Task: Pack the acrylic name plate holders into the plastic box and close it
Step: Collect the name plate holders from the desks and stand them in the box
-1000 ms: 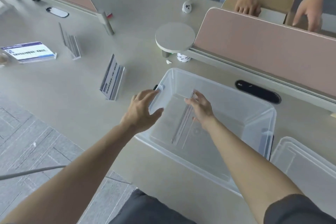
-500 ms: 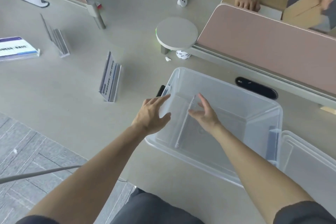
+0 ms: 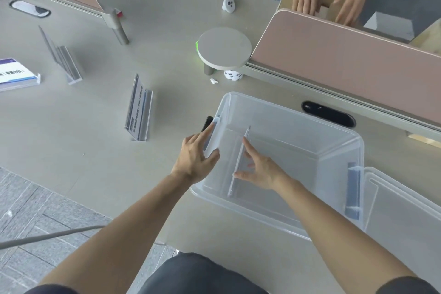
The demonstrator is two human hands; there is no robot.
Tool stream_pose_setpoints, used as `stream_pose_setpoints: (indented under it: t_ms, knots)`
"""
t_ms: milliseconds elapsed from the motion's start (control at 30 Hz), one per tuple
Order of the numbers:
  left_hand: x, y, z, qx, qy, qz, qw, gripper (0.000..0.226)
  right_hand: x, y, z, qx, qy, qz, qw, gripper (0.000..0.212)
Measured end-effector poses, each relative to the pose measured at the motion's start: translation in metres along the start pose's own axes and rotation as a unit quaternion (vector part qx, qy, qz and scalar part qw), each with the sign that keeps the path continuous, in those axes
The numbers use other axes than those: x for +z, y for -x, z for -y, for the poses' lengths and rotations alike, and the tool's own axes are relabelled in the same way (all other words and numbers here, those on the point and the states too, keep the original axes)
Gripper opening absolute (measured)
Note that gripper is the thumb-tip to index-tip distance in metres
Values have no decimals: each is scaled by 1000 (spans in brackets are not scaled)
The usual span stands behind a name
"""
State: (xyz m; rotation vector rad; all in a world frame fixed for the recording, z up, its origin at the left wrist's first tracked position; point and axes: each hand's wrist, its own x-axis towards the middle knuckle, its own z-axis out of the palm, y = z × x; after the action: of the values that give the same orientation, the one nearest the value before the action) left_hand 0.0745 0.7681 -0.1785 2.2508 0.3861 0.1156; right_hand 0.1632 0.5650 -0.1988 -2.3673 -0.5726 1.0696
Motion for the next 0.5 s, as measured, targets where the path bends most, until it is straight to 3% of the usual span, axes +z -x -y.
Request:
stream_pose_setpoints:
  t_ms: [500]
  knots:
    - [-3,2,2,-37,10,37,999,56,11,-21,31,-23,-20,6,1000,107]
